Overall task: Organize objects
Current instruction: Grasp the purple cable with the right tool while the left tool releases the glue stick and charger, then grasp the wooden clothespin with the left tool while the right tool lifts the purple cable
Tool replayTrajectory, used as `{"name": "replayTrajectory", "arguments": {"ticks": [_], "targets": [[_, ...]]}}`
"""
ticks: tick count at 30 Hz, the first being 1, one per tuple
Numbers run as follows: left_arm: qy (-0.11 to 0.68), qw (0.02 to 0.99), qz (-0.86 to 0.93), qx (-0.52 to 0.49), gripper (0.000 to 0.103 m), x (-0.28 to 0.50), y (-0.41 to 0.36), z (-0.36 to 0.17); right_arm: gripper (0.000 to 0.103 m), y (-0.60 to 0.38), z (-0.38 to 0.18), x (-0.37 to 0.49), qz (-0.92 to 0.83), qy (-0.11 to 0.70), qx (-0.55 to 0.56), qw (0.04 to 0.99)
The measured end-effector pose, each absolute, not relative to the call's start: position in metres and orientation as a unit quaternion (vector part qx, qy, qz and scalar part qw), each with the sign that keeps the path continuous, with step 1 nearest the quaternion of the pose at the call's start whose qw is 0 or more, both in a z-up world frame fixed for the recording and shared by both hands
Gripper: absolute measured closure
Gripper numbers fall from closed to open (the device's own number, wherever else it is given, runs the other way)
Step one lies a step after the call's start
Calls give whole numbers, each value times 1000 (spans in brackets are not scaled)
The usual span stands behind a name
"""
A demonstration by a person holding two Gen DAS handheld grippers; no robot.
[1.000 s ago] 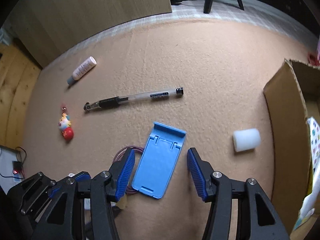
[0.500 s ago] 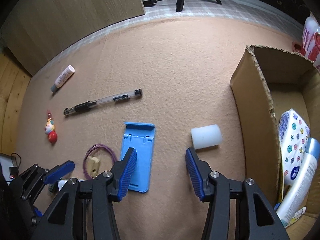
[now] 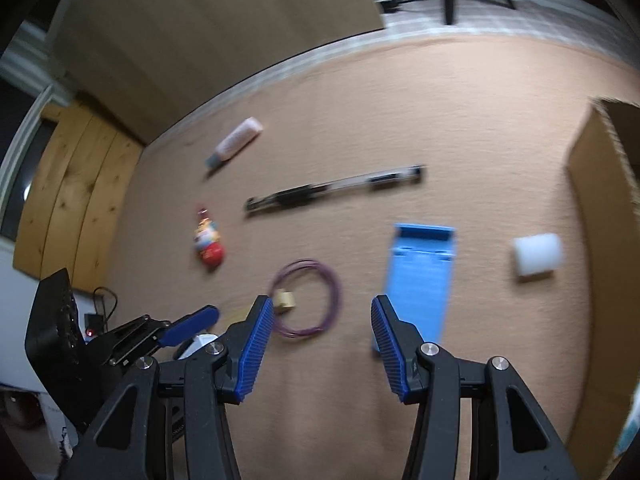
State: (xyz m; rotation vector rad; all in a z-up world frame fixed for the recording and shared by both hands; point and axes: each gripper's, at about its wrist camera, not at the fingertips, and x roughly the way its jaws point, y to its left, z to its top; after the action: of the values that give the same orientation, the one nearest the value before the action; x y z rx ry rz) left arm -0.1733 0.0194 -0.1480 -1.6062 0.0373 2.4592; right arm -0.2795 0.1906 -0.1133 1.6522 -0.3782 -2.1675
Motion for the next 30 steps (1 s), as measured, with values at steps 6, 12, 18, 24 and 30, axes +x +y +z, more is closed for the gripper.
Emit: {"name": "replayTrajectory", "arguments": {"ticks": [6, 12, 18, 24, 30], "targets": [[14, 81, 833, -547, 71, -166, 4, -148, 58, 150, -125, -282, -769, -84, 597, 215], [-6, 82, 831, -550, 71, -160, -11, -144, 69, 137, -128, -269, -774, -28, 593, 219], [-19, 105, 833, -543, 71, -162, -9, -138, 90, 148, -130, -261, -773, -20, 597, 215], [13, 133, 835, -533, 65, -168, 13, -129, 101, 164, -131, -256, -772, -31, 603, 200], [55, 159, 832, -528, 57, -178, 43, -129, 101, 179, -132, -249, -771, -59, 604, 193]]}}
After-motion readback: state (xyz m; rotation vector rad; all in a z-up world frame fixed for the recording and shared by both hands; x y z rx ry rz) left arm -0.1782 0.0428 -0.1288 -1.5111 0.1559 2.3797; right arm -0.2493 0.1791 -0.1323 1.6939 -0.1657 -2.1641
